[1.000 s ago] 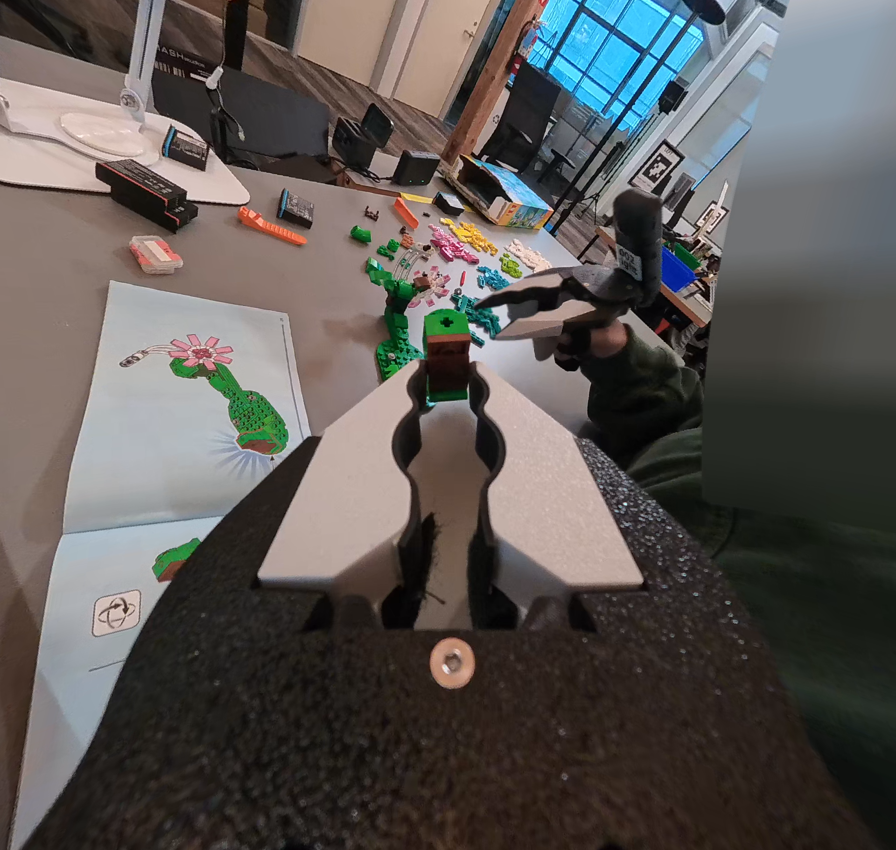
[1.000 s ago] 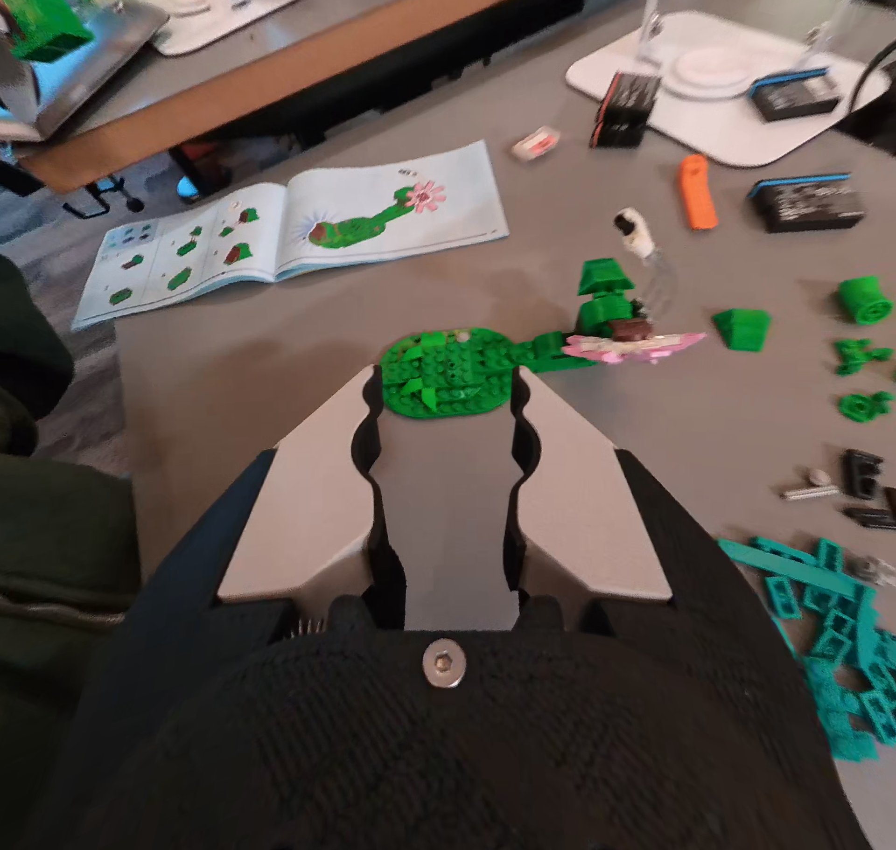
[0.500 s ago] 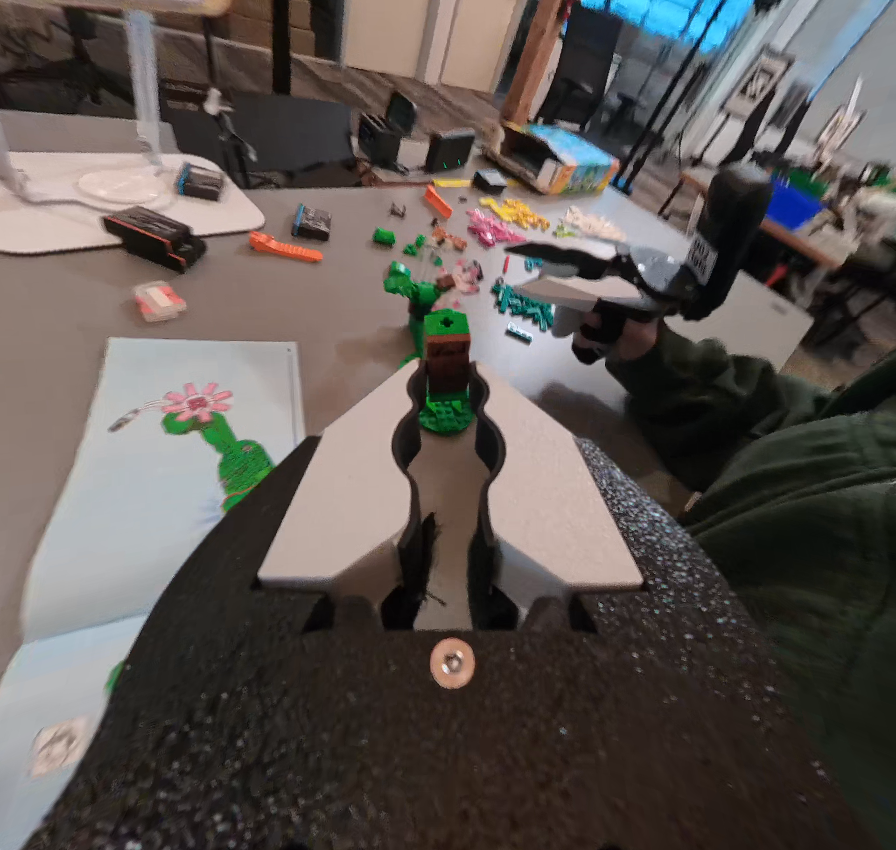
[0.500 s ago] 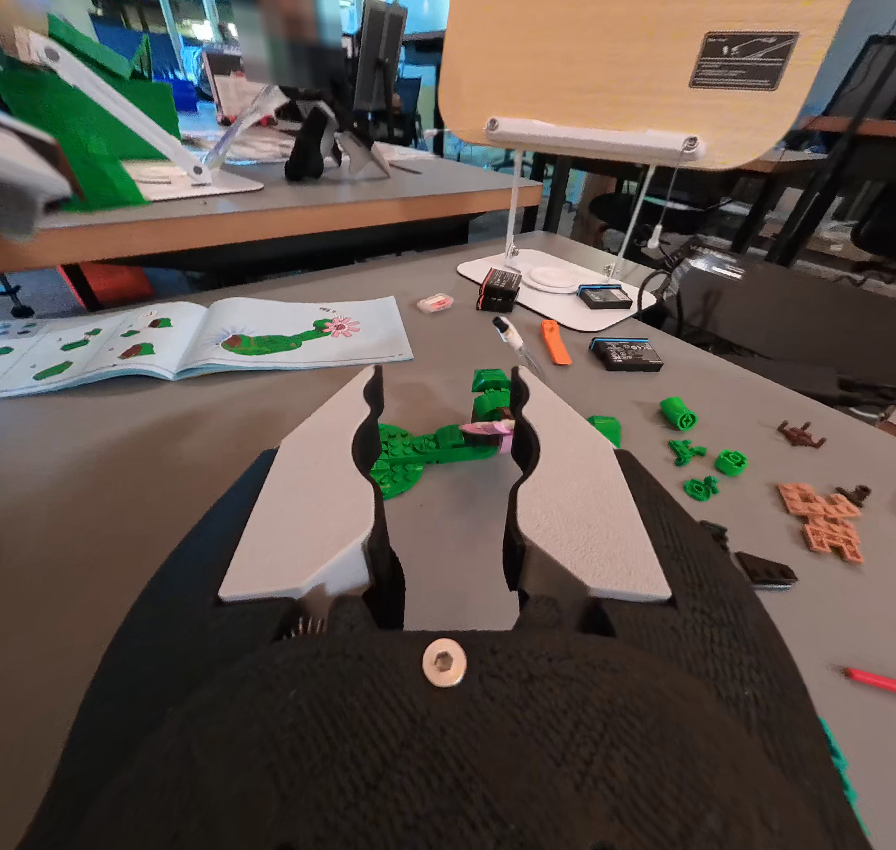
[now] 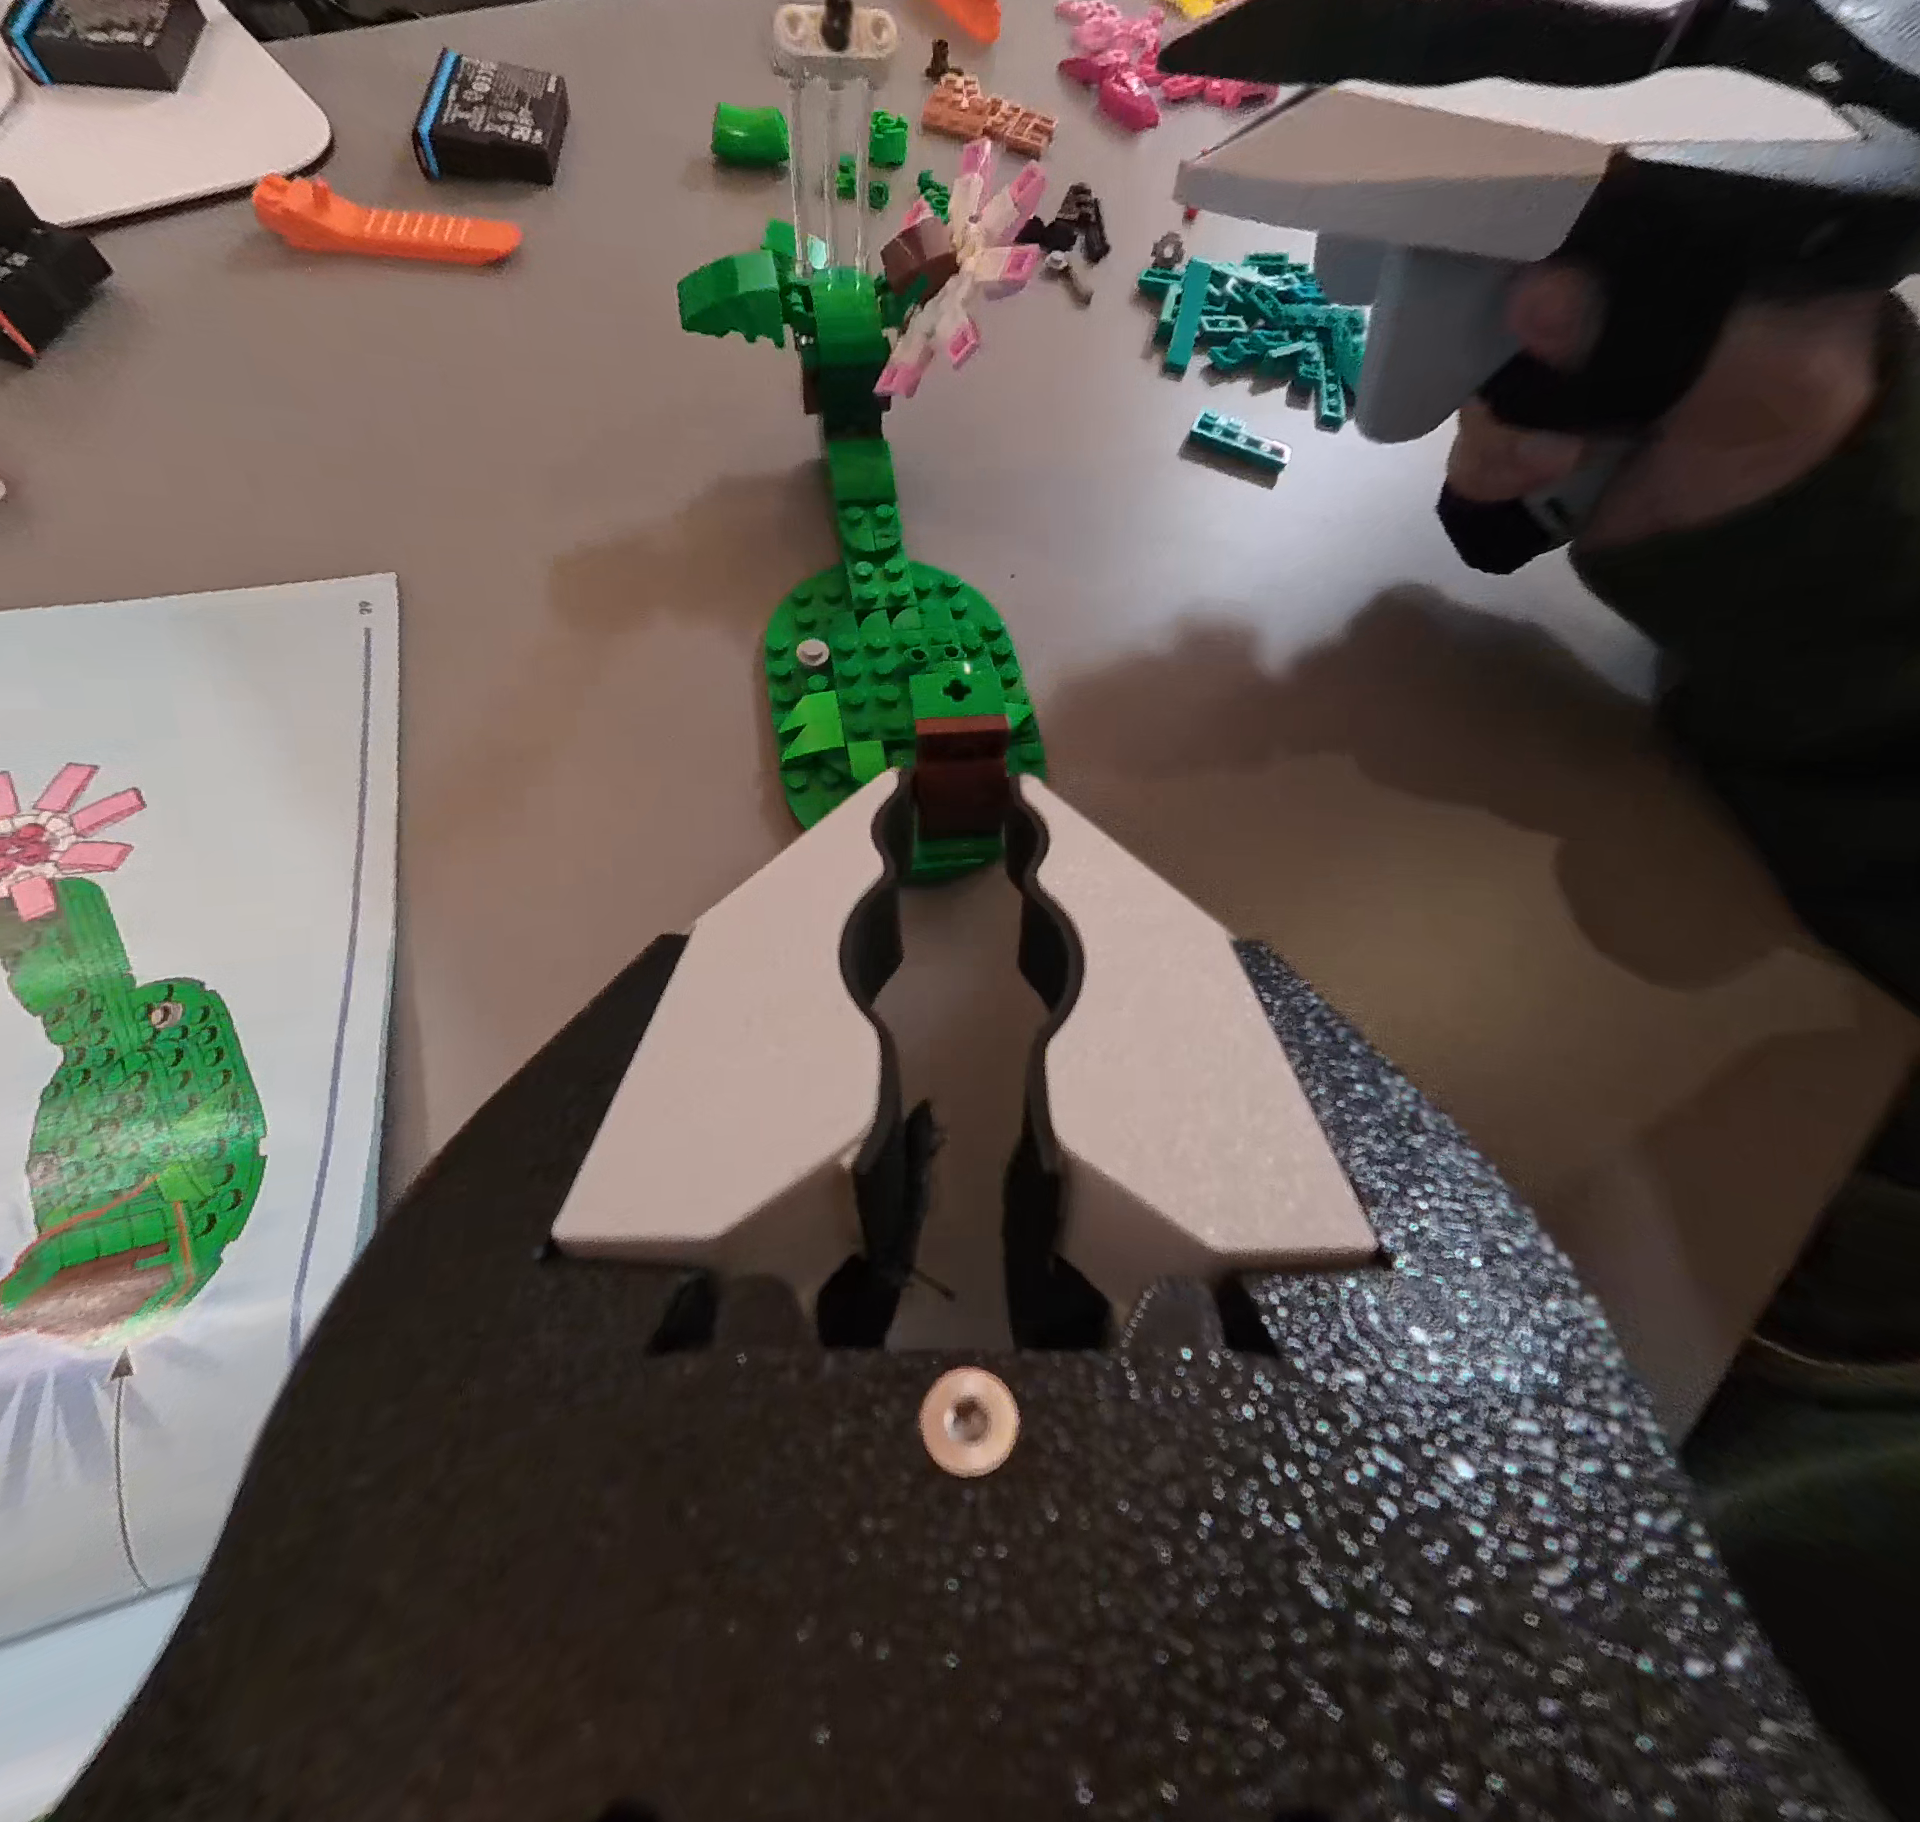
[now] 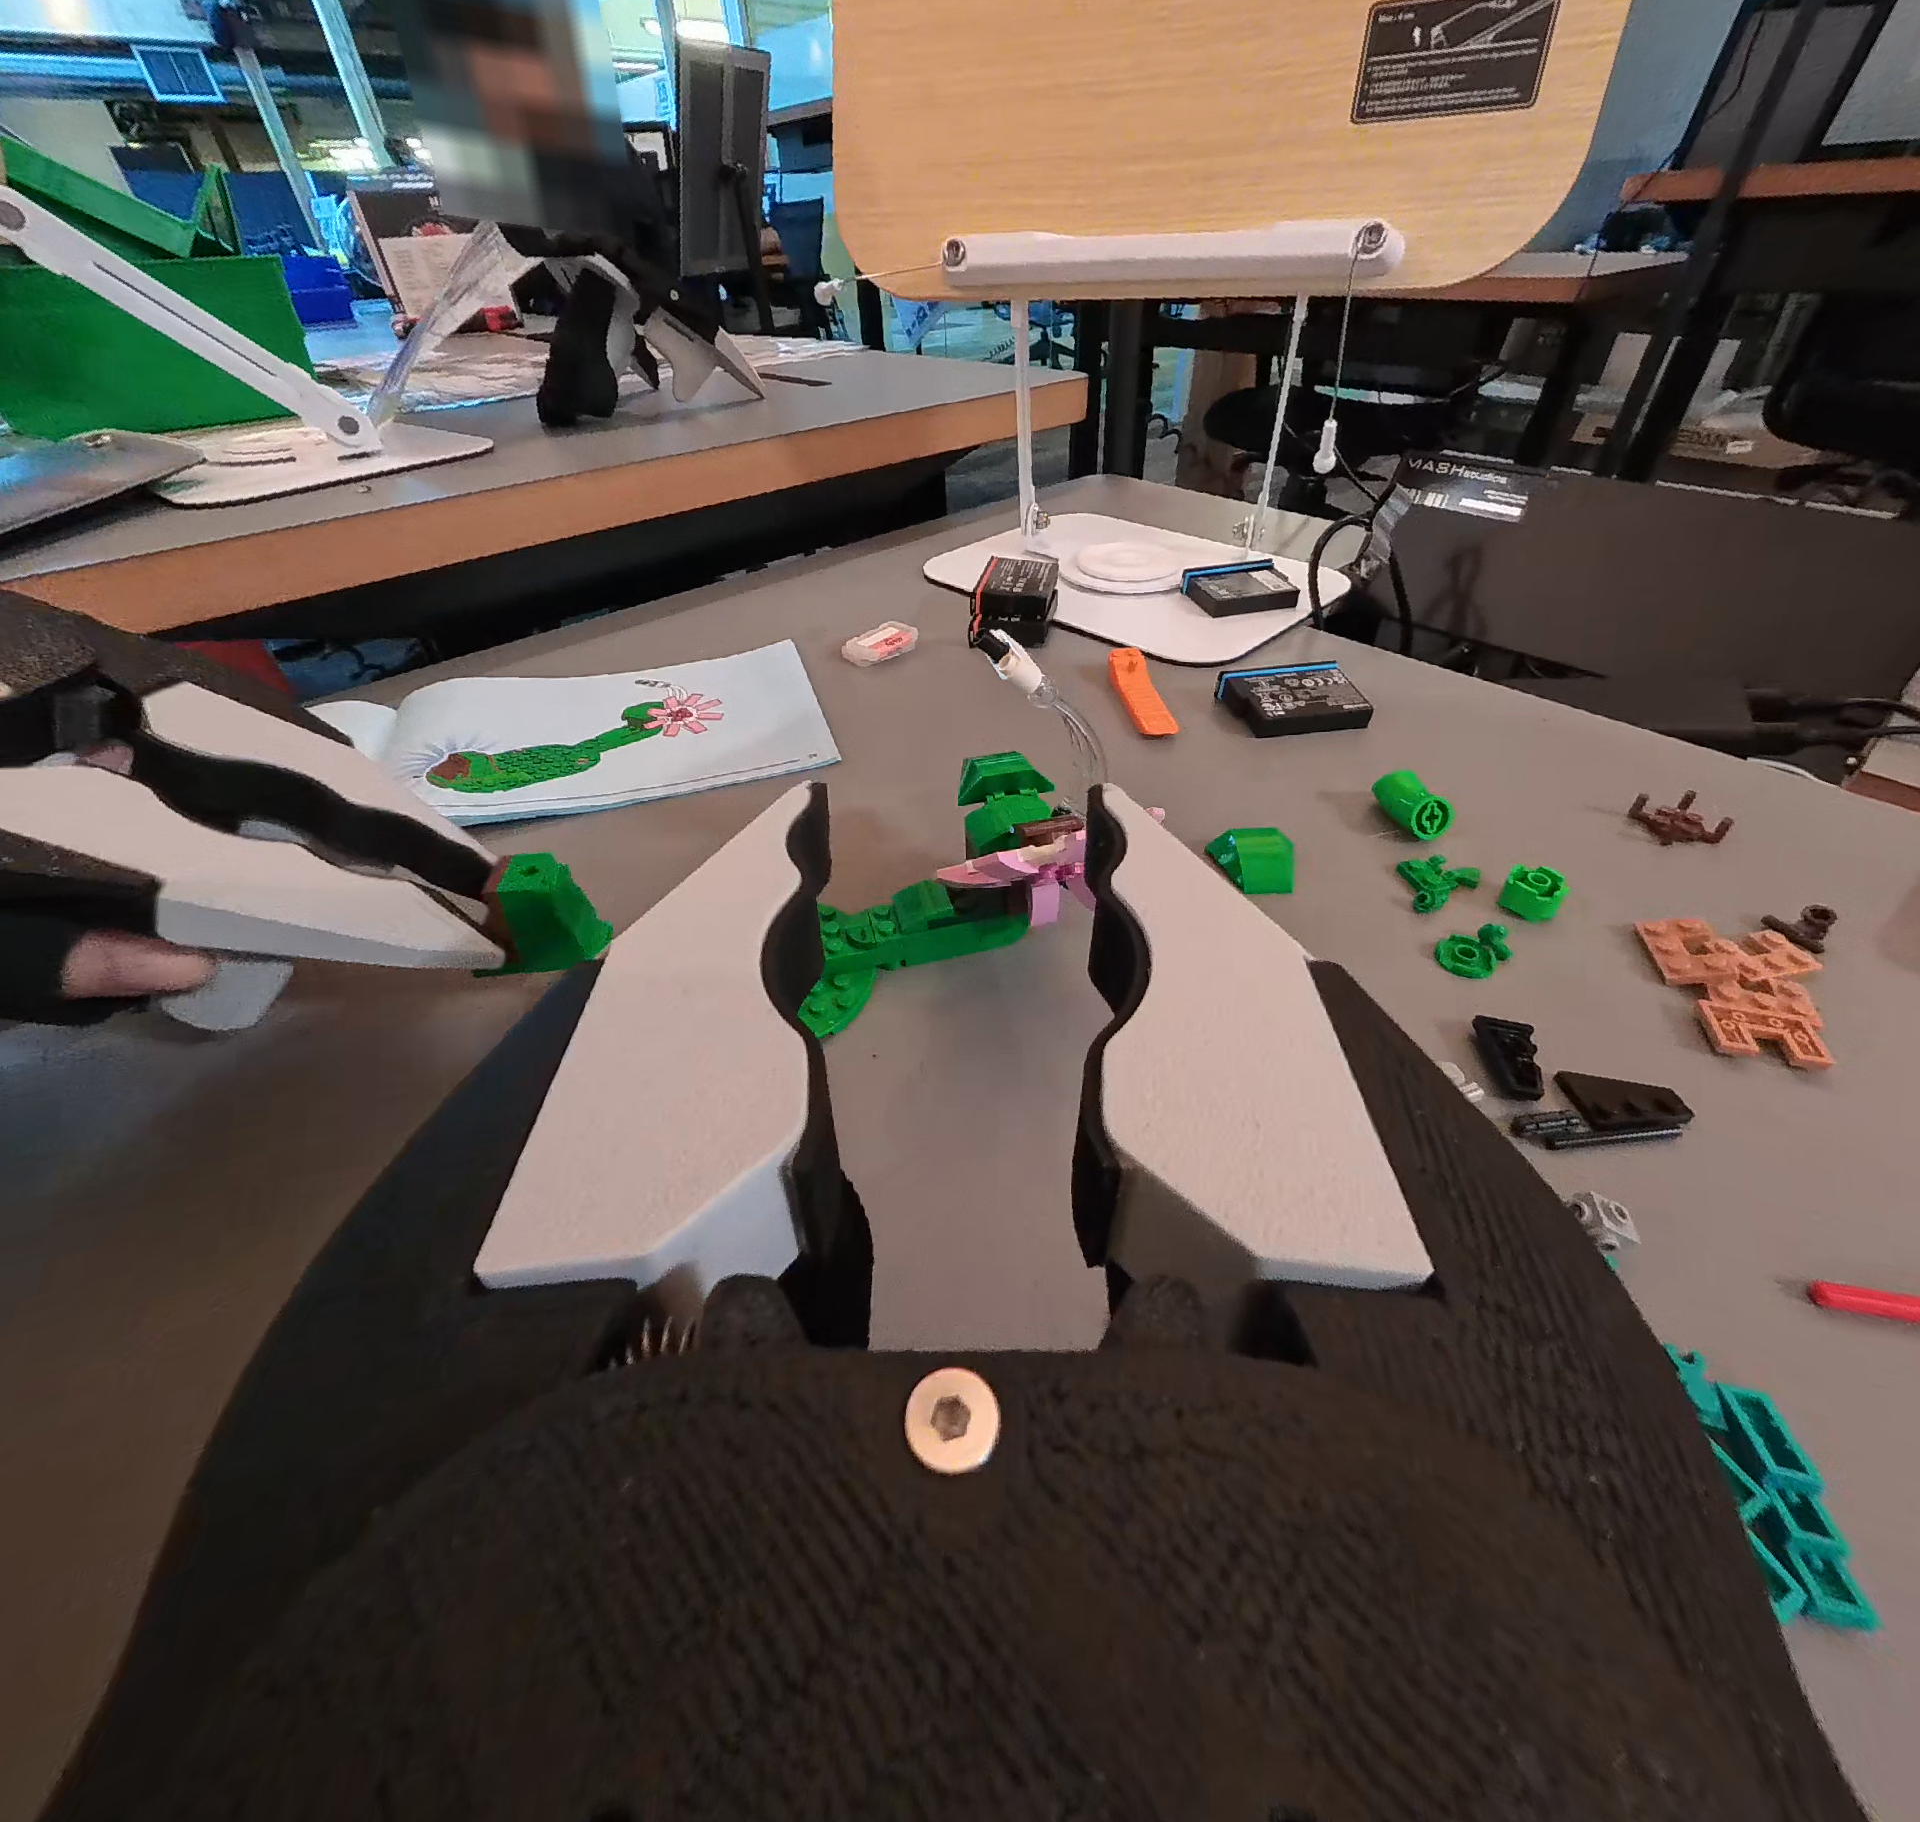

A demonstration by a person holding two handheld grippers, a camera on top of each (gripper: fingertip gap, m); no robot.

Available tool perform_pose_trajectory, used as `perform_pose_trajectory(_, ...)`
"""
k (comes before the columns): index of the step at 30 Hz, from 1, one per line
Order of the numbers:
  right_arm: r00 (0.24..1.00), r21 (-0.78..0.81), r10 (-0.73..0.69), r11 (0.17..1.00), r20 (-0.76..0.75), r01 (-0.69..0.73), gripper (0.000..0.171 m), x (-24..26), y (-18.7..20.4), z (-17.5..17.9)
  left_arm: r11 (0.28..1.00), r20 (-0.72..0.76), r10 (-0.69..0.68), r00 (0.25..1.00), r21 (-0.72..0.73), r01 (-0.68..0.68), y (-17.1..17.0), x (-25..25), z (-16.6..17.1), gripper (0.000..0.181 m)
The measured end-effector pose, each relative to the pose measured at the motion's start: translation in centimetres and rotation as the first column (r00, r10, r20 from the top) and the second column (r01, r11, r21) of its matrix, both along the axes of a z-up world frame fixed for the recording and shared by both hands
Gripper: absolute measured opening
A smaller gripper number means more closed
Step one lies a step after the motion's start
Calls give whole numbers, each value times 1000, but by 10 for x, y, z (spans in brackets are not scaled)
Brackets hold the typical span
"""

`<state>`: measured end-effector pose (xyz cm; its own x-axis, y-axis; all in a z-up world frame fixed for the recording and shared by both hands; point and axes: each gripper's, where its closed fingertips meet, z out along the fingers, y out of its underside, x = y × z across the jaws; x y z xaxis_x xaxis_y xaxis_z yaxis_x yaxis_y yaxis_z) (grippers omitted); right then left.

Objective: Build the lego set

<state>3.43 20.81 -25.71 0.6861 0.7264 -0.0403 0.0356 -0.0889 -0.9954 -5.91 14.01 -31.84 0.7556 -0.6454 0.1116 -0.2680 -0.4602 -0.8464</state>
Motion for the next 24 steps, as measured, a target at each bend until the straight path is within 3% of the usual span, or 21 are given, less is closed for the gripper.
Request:
perform_pose_trajectory(1,1000,-2,0,1000,-1,0,48,0,0,0,1000,-6,7,1000,6,-7,1,0,0,14)
perform_pose_trajectory(7,1000,-23,-3,1000,-7,3,47,1,1,-2,1000,12,24,1000,-17,-24,3,0,-6,14)
perform_pose_trajectory(16,1000,-30,-5,1000,-1,4,47,1,2,-4,982,284,98,954,-184,-46,4,2,-6,14)
perform_pose_trajectory(24,1000,-23,-5,1000,2,5,46,1,1,-3,960,430,180,884,-274,-62,5,-2,-4,14)
